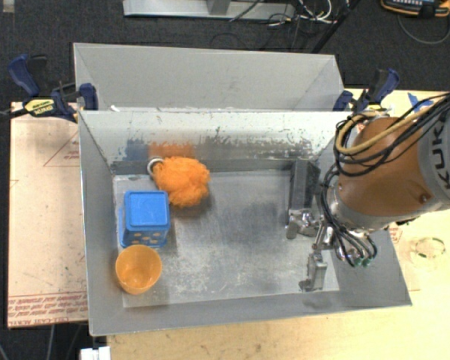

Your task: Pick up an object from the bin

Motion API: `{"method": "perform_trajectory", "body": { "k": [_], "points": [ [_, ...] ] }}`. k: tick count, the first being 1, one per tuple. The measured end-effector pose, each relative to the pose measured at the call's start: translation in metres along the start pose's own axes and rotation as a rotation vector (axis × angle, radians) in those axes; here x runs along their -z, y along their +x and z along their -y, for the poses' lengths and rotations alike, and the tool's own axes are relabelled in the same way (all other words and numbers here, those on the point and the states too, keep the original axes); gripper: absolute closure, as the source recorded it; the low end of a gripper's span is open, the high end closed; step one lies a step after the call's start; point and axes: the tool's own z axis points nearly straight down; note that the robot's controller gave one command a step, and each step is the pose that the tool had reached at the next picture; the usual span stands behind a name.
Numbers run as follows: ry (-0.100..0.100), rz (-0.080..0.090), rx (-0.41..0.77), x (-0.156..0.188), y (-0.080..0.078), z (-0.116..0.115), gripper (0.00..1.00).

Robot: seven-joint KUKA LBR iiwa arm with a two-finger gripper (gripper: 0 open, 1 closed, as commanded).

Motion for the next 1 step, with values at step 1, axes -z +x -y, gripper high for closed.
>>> {"method": "perform_trajectory", "body": {
  "k": [1],
  "points": [
    [0.001,0.008,0.001,0.0041,-0.0017,-0.0001,0.0]
  ]
}}
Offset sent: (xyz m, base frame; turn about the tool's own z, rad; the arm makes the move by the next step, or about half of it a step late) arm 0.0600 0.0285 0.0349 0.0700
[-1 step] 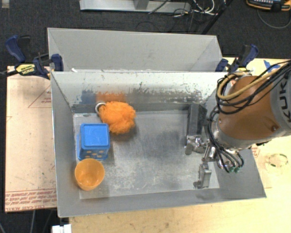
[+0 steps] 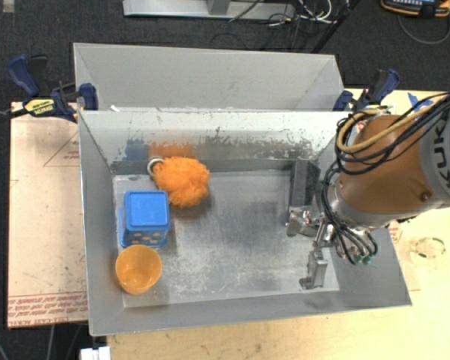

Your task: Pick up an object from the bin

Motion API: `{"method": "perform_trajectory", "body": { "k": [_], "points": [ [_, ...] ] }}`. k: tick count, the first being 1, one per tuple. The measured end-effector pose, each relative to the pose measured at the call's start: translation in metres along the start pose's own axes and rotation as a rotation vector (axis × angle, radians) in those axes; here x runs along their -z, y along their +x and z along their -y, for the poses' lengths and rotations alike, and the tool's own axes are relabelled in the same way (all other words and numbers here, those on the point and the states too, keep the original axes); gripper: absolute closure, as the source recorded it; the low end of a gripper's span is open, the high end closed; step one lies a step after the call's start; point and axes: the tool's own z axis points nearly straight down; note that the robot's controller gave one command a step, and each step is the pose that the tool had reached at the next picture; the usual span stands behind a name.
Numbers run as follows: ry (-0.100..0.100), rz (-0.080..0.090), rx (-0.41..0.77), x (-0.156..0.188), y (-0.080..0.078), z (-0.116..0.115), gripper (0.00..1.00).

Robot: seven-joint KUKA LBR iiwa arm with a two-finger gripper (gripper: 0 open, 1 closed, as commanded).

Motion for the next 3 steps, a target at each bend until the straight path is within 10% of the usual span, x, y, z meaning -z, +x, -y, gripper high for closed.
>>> {"method": "perform_trajectory", "body": {
  "k": [3],
  "points": [
    [-0.001,0.0,-0.119,0.049,-0.063,-0.03,0.0]
  ]
}}
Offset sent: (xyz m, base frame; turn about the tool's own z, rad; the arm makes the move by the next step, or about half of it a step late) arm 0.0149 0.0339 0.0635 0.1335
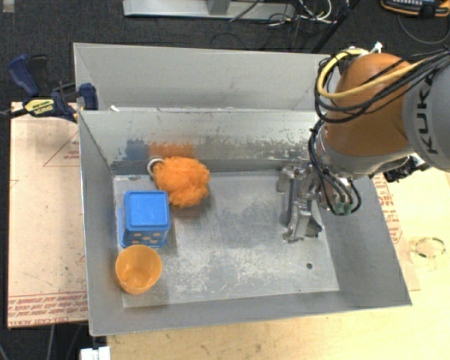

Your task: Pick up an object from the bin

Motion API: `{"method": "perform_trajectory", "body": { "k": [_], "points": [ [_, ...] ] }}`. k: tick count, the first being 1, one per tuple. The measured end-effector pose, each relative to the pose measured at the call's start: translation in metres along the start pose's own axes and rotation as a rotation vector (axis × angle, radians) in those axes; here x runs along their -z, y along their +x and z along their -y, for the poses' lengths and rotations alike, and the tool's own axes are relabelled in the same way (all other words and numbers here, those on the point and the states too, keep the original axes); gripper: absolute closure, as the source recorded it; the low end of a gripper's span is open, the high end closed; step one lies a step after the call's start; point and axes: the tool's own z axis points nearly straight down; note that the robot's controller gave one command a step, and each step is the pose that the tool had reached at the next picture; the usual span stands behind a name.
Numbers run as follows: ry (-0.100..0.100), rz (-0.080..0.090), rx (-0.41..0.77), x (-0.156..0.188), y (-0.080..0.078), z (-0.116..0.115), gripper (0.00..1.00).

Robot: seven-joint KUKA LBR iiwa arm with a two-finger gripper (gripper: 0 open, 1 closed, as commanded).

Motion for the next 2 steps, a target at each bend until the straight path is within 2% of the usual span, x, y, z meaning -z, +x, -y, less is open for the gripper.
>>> {"method": "perform_trajectory", "body": {
  "k": [1,2],
  "points": [
    [-0.001,0.007,-0.041,-0.003,-0.009,-0.026,0.0],
    [-0.001,-0.002,-0.007,-0.018,0.008,-0.052,0.0]
  ]
}}
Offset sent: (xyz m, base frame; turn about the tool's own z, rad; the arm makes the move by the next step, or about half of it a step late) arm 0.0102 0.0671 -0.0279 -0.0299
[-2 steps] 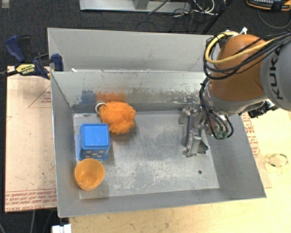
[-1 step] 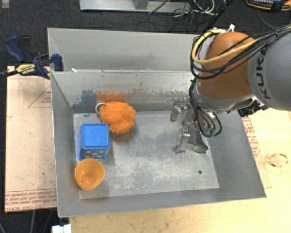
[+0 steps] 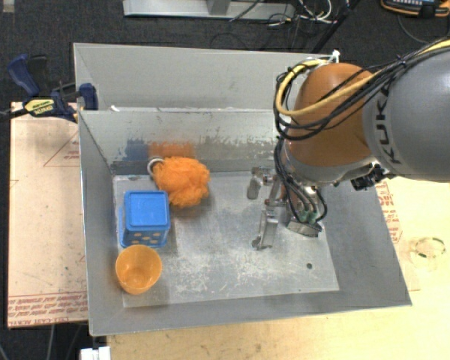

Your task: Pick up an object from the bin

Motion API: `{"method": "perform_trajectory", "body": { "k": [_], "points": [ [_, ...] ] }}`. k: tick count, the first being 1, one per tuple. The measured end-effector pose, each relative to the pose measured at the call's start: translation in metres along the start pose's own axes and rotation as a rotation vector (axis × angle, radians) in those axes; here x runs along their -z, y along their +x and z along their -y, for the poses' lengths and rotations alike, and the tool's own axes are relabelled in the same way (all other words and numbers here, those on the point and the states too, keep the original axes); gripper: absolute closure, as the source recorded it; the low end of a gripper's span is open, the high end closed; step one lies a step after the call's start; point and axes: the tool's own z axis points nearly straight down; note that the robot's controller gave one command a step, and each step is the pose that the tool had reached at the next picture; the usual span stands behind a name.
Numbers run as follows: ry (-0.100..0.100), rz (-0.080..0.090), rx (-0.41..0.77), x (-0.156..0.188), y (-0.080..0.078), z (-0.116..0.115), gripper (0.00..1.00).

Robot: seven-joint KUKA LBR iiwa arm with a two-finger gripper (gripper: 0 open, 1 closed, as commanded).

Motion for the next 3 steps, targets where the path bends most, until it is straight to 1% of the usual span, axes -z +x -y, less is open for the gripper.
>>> {"method": "perform_trajectory", "body": {
  "k": [1,2,3],
  "points": [
    [-0.001,0.01,0.037,-0.029,0.003,-0.034,0.0],
    [-0.004,0.002,0.031,-0.05,-0.025,-0.048,0.0],
    [-0.001,0.013,-0.022,-0.066,-0.059,-0.068,0.0]
  ]
}}
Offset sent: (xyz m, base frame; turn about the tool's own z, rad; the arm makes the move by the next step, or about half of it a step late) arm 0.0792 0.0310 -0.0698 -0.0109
